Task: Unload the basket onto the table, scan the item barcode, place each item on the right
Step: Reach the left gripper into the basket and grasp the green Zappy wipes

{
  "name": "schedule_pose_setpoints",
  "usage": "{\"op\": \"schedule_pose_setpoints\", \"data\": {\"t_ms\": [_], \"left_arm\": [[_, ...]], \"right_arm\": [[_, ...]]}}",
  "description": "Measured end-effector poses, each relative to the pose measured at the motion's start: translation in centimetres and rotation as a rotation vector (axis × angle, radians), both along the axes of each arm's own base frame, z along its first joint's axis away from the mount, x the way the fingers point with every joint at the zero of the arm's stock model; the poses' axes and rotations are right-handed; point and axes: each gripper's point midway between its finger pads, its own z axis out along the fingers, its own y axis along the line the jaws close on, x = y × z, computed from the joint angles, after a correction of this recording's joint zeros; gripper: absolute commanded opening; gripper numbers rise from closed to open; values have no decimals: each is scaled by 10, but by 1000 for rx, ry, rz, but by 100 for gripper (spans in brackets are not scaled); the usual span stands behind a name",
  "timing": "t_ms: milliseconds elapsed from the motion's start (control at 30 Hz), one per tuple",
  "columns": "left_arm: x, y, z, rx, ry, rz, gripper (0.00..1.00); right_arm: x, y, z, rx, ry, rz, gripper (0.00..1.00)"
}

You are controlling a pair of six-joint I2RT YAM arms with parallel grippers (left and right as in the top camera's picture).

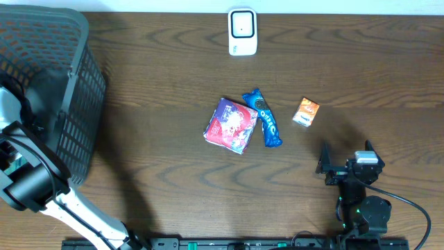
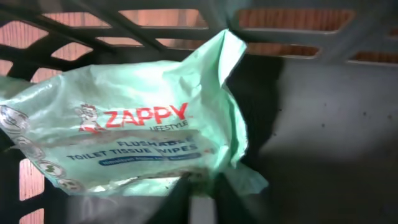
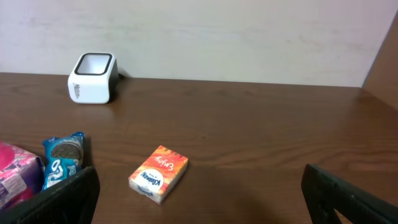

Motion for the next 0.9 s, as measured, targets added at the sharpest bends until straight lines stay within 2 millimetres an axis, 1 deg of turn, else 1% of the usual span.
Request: {"op": "schedule_pose_setpoints", "data": {"t_ms": [267, 367, 400, 467, 600, 633, 667, 700, 767, 833, 900], "left_arm": [[-7, -6, 1, -30, 35, -15, 7], [-8, -9, 11, -27, 30, -22, 7], [-8, -10, 19, -16, 17, -25, 7], [-3, -13, 42, 20, -27, -36, 7], [11, -26, 114, 141, -173, -88, 8], [13, -31, 131, 167, -210, -103, 12], [15, -36, 145, 188, -241, -115, 27], [15, -40, 158, 206, -264, -130, 50], [13, -43, 170, 226, -284, -137, 79], [10, -41, 169, 229, -273, -132, 81], [8, -37, 159, 218, -242, -124, 82]], "right_arm": [[0, 0, 0, 0, 0, 0, 99], [0, 0, 0, 0, 0, 0, 99], [0, 0, 0, 0, 0, 0, 99], [0, 0, 0, 0, 0, 0, 99], [0, 0, 0, 0, 0, 0, 99], [0, 0, 0, 0, 0, 0, 99], [0, 0, 0, 0, 0, 0, 99], [0, 0, 0, 0, 0, 0, 99], [0, 0, 0, 0, 0, 0, 99], [0, 0, 0, 0, 0, 0, 99], [0, 0, 0, 0, 0, 0, 99]]}}
